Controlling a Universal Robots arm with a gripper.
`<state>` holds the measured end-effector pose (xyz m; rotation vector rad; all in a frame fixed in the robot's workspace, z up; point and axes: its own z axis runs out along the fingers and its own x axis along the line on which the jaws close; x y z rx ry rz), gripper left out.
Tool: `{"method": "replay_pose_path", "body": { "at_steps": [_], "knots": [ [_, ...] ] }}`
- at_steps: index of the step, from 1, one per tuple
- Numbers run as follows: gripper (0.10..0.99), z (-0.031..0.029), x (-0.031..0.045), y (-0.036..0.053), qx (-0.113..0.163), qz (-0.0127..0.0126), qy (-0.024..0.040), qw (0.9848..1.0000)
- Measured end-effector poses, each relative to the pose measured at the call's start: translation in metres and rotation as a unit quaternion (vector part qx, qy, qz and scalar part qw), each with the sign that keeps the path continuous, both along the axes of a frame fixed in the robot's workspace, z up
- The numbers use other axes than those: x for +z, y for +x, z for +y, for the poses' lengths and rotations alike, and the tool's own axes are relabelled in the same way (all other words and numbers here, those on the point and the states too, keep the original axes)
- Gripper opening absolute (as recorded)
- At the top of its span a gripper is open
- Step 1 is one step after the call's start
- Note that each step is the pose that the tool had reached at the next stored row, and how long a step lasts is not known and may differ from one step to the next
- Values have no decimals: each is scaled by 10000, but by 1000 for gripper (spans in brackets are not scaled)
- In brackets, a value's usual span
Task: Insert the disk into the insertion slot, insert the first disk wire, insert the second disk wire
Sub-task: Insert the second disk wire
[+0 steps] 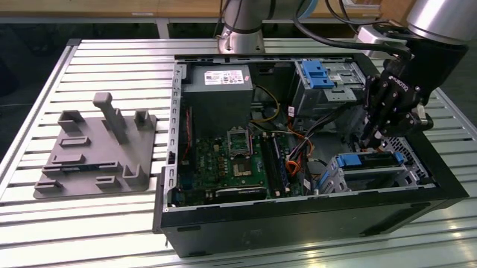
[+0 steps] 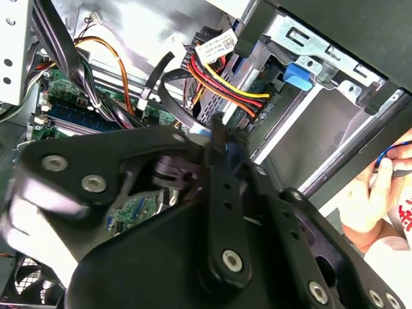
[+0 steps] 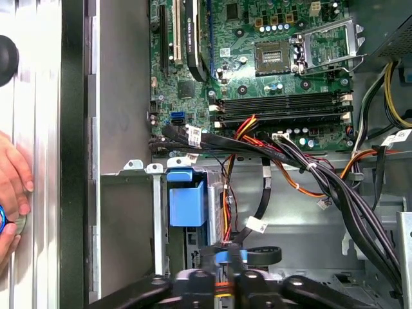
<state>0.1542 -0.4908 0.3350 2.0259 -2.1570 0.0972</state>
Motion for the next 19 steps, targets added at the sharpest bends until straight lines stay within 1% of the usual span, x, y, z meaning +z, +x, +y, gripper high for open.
{"method": "replay_pose_path", "body": {
  "at_steps": [1,2,3,5,8,10,12,13,14,15,18,19],
  "knots": [
    [235,0,0,0,0,0,0,10000],
    [235,0,0,0,0,0,1,10000],
    [298,0,0,0,0,0,3,10000],
    [298,0,3,-1,0,0,27,10000],
    [298,0,7,-14,0,-3,97,10000],
    [298,0,15,-35,0,-19,173,9998],
    [298,-1,25,-43,1,-24,188,9998],
    [298,-3,34,-44,2,-35,192,9998],
    [298,-5,41,-45,3,-52,195,9998],
    [298,-5,46,-45,5,-90,197,9998],
    [298,-5,61,-50,12,-234,197,9995],
    [298,-5,68,-54,14,-270,197,9994]
  ]
}}
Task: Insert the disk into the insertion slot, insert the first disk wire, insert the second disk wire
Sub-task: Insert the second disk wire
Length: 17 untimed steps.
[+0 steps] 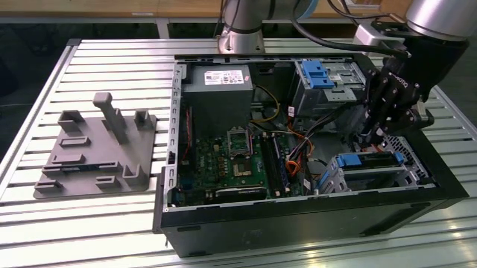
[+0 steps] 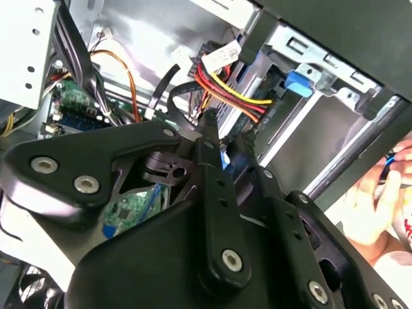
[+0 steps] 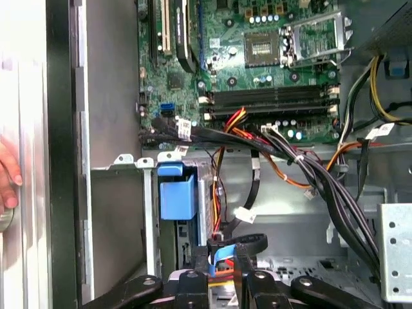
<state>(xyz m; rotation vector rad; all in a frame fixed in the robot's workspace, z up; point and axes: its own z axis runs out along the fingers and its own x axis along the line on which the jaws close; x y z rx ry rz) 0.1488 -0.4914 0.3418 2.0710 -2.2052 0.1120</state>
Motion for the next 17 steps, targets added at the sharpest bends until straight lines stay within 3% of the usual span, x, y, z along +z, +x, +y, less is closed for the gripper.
{"method": "replay_pose_path", "body": {
  "at_steps": [1,2,6,10,15,17],
  "knots": [
    [298,0,14,-5,1,-29,-1,10000],
    [298,0,24,-11,1,-40,0,10000],
    [298,1,95,-20,2,-44,-1,10000],
    [298,1,245,-33,0,-44,0,10000],
    [298,0,258,-223,1,-57,0,10000],
    [298,4,255,-238,1,-60,-15,10000]
  ]
}}
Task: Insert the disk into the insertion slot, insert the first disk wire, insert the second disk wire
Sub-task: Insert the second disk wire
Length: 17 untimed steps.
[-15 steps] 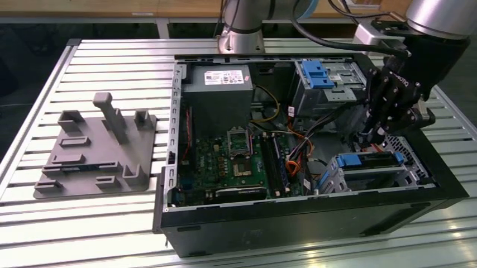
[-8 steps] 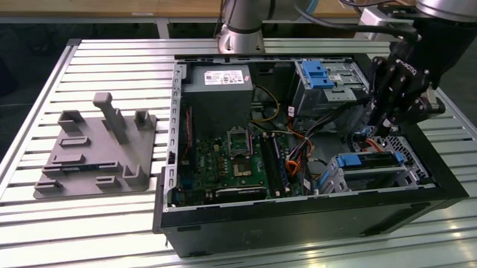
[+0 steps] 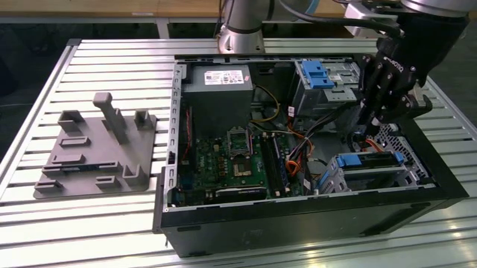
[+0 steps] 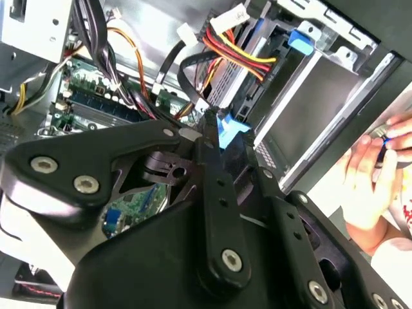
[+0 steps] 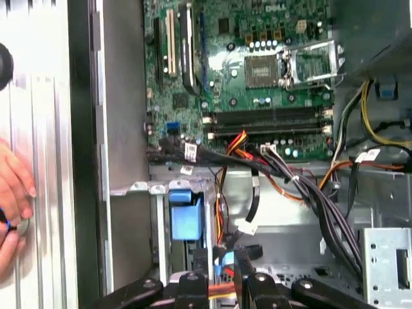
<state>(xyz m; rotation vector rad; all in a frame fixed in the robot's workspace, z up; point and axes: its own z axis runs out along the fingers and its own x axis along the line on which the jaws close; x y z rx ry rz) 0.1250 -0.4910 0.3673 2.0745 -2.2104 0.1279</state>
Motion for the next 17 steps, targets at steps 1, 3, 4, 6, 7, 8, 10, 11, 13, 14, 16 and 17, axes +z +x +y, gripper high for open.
{"method": "replay_pose_path", "body": {
  "at_steps": [1,3,4,6,7,8,10,11,13,14,16,17],
  "knots": [
    [298,6,-2,-1,1,-3,-14,10000],
    [298,10,-9,0,3,-3,-21,10000],
    [298,11,-14,0,3,-3,-22,10000],
    [298,12,-26,-1,13,-3,-23,10000],
    [298,12,-30,-1,25,-4,-23,10000],
    [298,12,-35,-1,39,-4,-23,10000],
    [298,12,-47,-1,69,-4,-24,10000],
    [298,12,-53,-1,90,-4,-29,10000],
    [298,12,-66,-6,146,-3,-52,9999],
    [298,11,-75,-10,186,-3,-68,9998],
    [298,12,-93,-18,251,-4,-90,9996],
    [298,12,-101,-24,271,-4,-97,9996]
  ]
}}
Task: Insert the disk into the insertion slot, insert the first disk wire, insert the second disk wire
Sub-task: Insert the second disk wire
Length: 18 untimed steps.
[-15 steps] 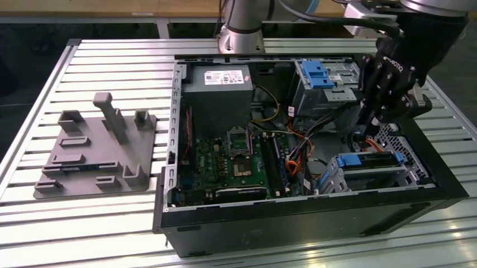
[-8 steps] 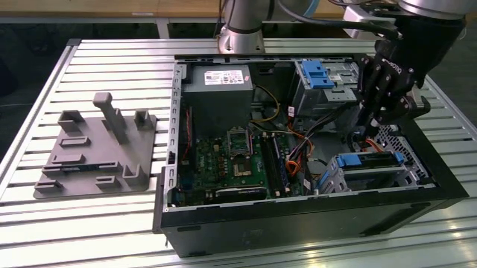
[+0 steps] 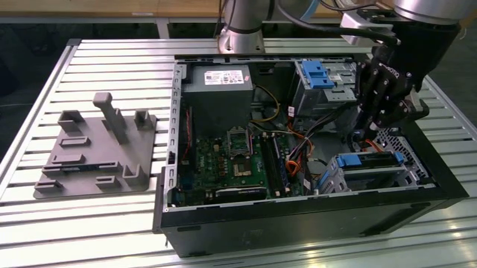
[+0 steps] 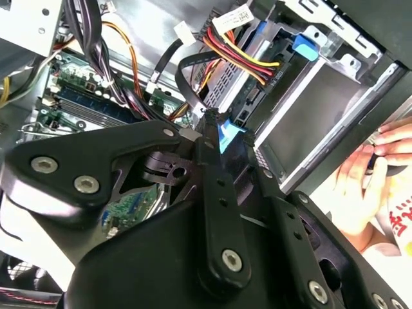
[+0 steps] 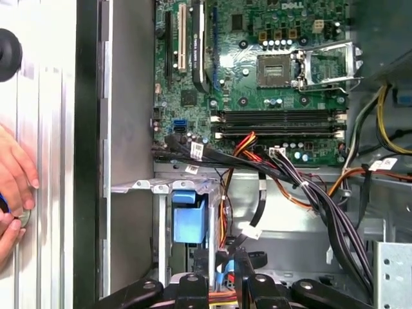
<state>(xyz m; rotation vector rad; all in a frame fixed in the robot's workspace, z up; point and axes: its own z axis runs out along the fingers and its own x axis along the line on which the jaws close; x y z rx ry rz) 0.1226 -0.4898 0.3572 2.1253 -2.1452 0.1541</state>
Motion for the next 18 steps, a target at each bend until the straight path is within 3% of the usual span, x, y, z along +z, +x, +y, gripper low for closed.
{"method": "replay_pose_path", "body": {
  "at_steps": [18],
  "knots": [
    [298,88,-102,-28,96,0,-88,9999]
  ]
}}
